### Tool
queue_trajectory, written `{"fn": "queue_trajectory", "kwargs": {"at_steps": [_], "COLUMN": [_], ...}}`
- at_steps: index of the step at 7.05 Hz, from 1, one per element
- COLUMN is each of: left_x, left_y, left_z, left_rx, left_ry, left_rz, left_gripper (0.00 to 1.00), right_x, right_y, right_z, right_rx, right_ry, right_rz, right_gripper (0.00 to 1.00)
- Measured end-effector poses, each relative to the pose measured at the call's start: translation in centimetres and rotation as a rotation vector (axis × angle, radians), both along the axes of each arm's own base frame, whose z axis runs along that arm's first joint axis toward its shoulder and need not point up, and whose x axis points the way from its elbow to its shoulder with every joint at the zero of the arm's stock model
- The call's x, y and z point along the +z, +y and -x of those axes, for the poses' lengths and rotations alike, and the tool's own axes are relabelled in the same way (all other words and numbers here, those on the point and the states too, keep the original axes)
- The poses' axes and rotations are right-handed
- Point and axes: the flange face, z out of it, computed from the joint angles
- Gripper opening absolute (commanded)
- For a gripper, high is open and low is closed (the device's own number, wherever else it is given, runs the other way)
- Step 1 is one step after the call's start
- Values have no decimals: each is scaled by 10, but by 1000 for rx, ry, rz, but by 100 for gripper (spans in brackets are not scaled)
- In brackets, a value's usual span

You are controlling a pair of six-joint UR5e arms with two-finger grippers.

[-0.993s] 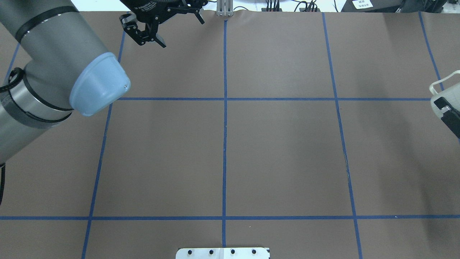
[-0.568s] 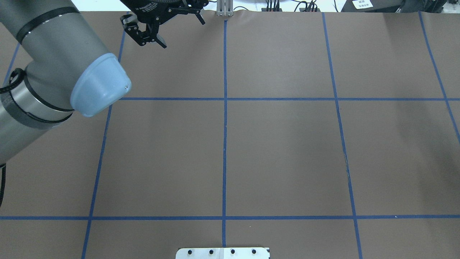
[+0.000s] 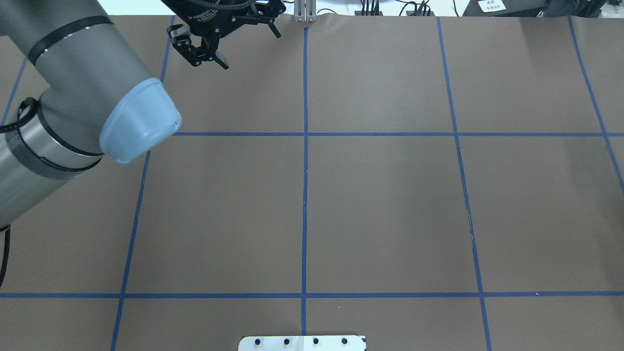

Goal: Left arm hands cup to right arm to dump lemon

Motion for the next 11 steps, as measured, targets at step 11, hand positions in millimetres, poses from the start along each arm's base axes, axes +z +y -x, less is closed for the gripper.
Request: {"fn": "queue_trajectory", "kwargs": {"at_steps": [11], "left_x": [-4], "left_y": [1], "left_z": [2], "left_rx": [-3], "left_ry": [-9], "left_rz": [7], "left_gripper": [100], "right_x": [45], "right_y": [9], "right_z": [-69], "right_rx": [-43], "right_ry": [-715], "right_rz": [341], "right_gripper": [2]}}
